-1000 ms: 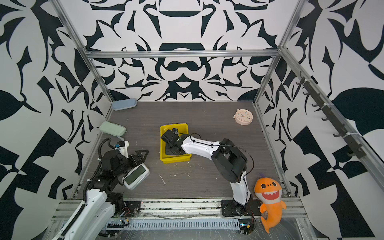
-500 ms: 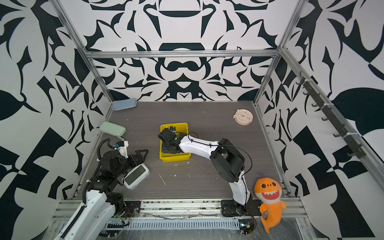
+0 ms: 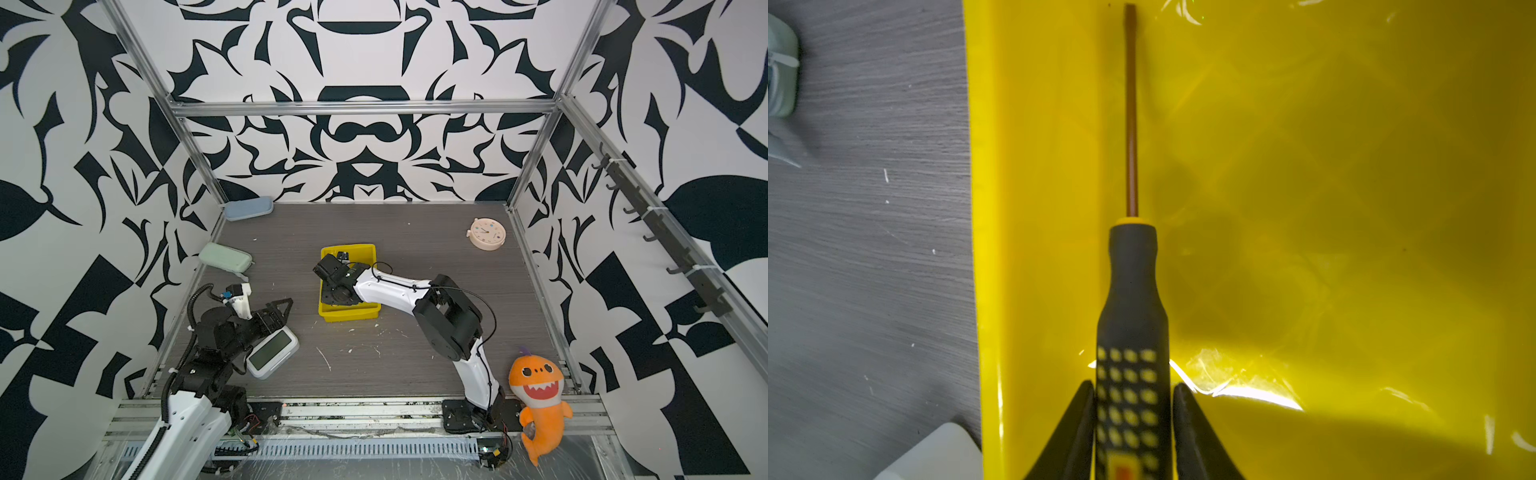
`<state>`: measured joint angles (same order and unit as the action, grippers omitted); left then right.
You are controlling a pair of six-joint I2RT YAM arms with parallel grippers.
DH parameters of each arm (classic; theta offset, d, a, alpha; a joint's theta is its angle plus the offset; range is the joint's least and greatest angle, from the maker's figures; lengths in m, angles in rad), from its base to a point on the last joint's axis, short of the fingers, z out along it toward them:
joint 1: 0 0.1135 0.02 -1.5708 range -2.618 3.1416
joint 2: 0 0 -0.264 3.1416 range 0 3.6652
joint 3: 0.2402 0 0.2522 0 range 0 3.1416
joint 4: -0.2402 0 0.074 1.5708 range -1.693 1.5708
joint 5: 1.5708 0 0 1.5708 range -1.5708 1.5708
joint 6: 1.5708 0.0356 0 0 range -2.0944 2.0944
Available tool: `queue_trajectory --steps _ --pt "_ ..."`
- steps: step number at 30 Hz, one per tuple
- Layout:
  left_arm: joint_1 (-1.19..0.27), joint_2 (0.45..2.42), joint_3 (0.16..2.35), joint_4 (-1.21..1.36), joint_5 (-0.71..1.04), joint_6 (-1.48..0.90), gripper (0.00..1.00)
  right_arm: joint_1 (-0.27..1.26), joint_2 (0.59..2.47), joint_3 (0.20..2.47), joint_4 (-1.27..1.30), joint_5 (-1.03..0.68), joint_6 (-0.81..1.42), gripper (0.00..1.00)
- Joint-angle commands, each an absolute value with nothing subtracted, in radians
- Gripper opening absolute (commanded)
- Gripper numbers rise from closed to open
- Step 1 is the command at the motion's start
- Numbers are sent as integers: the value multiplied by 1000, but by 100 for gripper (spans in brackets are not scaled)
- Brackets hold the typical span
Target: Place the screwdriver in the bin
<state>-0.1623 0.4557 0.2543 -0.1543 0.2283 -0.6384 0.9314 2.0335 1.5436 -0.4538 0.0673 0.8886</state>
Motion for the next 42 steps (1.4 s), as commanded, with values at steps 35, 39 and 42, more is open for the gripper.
queue_trajectory --steps 35,39,42 --pt "-164 561 240 -206 40 -840 99 736 683 632 -564 636 764 65" --pt "-164 545 226 -180 43 -842 99 736 480 492 -513 632 758 100" --pt "-164 540 225 -181 55 -839 99 736 406 415 -427 654 700 100"
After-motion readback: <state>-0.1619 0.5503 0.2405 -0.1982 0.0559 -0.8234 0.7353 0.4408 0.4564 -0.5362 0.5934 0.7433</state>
